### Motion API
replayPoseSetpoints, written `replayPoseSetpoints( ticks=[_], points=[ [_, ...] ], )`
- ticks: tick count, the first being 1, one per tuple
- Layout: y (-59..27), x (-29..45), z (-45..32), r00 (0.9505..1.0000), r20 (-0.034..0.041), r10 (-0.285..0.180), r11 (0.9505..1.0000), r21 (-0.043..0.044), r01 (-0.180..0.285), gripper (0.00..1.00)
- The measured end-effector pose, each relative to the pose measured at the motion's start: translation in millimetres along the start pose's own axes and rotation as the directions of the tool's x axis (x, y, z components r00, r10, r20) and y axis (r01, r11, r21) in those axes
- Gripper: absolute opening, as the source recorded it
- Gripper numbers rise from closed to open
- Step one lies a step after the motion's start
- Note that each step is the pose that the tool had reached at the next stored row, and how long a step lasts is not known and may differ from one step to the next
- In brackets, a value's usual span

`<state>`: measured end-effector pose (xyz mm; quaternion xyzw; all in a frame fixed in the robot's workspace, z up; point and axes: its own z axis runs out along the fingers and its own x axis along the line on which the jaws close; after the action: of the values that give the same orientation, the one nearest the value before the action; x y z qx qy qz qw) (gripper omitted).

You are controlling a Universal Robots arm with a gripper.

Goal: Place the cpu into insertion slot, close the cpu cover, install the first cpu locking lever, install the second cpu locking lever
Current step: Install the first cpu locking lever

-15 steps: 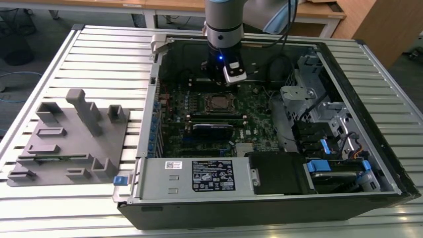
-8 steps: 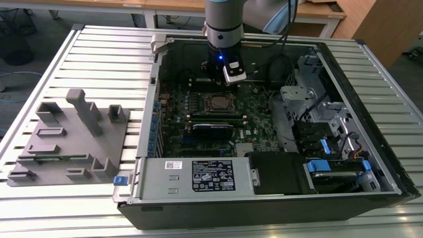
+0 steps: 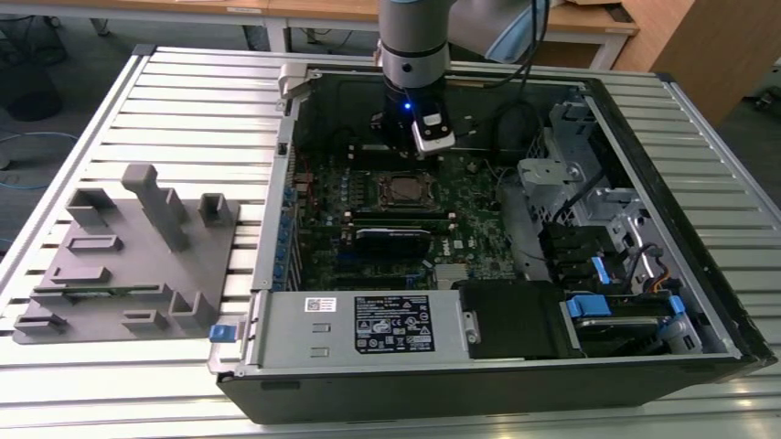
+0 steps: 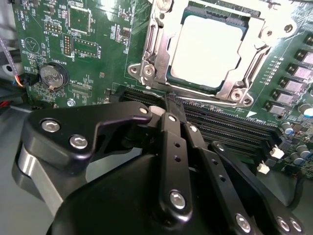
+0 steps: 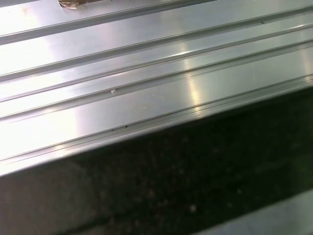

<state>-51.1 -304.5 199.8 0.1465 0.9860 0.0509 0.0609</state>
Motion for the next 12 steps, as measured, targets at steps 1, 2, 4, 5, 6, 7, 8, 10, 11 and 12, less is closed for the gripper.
replayPoseSetpoints(
  ticks=[1,2,4,5,6,7,8,10,11,12],
  points=[
    [0.0,0.0,0.1,1.0,0.0009,-0.001,1.0,0.0029,0.001,0.11],
    [0.0,-0.1,0.1,1.0,0.0012,-0.001,1.0,0.004,0.001,0.11],
    [0.0,-0.1,0.1,1.0,0.0012,-0.001,1.0,0.0044,0.001,0.11],
    [0.0,-0.1,0.1,1.0,0.0013,-0.001,1.0,0.0045,0.001,0.11],
    [0.0,-0.1,0.1,1.0,0.0013,-0.001,1.0,0.0044,0.001,0.11],
    [0.0,-0.1,0.0,1.0,0.0007,0.0,1.0,0.0029,0.0,0.11],
    [0.0,-0.1,0.0,1.0,-0.0012,0.001,1.0,-0.0041,-0.001,0.11],
    [0.0,-0.1,0.1,1.0,-0.0082,0.004,0.9996,-0.0286,-0.004,0.11],
    [0.0,-0.1,0.1,0.9999,-0.0103,0.005,0.9993,-0.0359,-0.005,0.11],
    [0.1,-0.1,0.1,0.9999,-0.0106,0.005,0.9993,-0.0371,-0.005,0.11]
  ],
)
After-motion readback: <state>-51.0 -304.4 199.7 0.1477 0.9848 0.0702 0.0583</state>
